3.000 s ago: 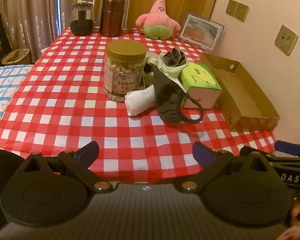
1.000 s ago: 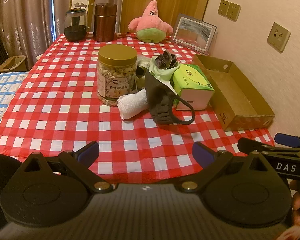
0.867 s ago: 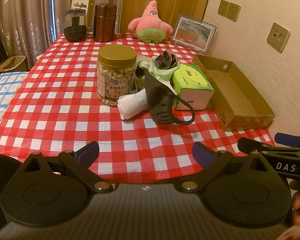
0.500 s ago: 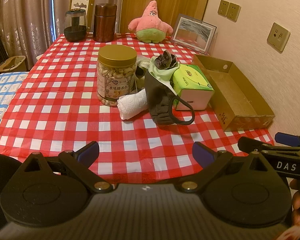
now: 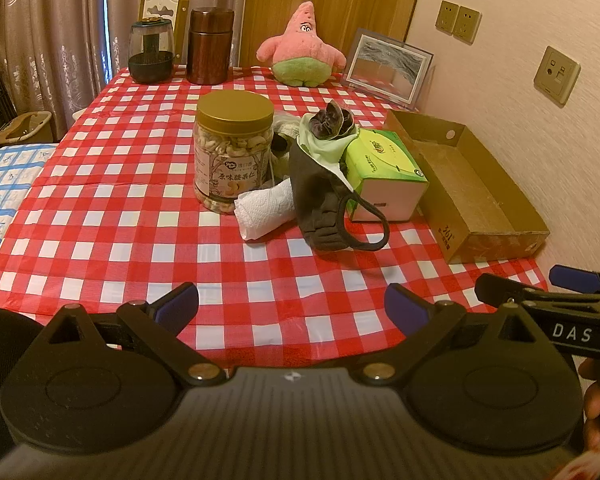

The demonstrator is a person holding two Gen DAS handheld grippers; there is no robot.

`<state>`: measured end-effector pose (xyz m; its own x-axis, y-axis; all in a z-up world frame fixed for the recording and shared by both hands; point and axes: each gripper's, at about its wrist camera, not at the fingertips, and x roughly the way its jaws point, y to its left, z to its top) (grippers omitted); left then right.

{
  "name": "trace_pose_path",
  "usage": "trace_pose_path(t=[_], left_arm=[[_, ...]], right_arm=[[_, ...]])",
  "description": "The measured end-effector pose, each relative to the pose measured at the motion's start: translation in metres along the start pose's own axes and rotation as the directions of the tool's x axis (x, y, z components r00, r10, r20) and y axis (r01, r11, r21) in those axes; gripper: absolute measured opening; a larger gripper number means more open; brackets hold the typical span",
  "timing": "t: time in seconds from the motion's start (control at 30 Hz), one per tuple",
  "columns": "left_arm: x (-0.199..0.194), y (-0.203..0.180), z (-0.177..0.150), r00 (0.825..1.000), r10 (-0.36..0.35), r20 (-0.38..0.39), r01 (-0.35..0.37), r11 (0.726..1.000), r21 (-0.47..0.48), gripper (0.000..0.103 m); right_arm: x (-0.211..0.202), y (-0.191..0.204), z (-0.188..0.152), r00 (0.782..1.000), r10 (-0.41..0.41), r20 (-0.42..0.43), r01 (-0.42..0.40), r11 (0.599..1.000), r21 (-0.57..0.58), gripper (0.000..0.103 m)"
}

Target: Organize soft objects

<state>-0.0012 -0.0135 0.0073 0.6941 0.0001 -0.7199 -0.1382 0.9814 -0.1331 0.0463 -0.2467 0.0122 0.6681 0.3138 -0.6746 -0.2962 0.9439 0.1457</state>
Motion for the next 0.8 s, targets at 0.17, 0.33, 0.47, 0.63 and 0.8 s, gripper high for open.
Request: trace_pose_path(t=[0.17, 0.33, 0.47, 0.63, 0.8], left_arm=[[0.000, 0.000, 0.000, 1.000, -0.001, 0.000, 0.001, 1.000, 0.000, 0.099], [0.000, 0.000, 0.001, 1.000, 0.000, 0.000, 0.000, 1.000, -0.002, 0.099], [0.000, 0.002, 0.001, 1.000, 0.000, 0.000, 0.000, 1.000, -0.006, 0.099], [0.003, 0.006, 0.002, 1.000, -0.005, -0.004, 0.005, 1.000, -0.015, 0.099], [0.011, 0.010, 0.003, 1.000, -0.007, -0.015, 0.007, 1.000, -0.022, 0.099]], right_arm=[[0.000, 0.001, -0.001, 1.000, -0.002, 0.000, 0.002, 1.000, 0.000, 0.103], [0.000, 0.000, 0.001, 1.000, -0.002, 0.001, 0.002, 1.000, -0.002, 0.103], [0.000, 0.000, 0.002, 1.000, -0.001, 0.002, 0.001, 1.000, -0.002, 0.103], [0.002, -0.001, 0.007, 1.000, -0.002, 0.003, 0.002, 1.000, -0.003, 0.103], [0.007, -0.003, 0.012, 1.000, -0.002, -0.001, 0.002, 1.000, -0.005, 0.103]])
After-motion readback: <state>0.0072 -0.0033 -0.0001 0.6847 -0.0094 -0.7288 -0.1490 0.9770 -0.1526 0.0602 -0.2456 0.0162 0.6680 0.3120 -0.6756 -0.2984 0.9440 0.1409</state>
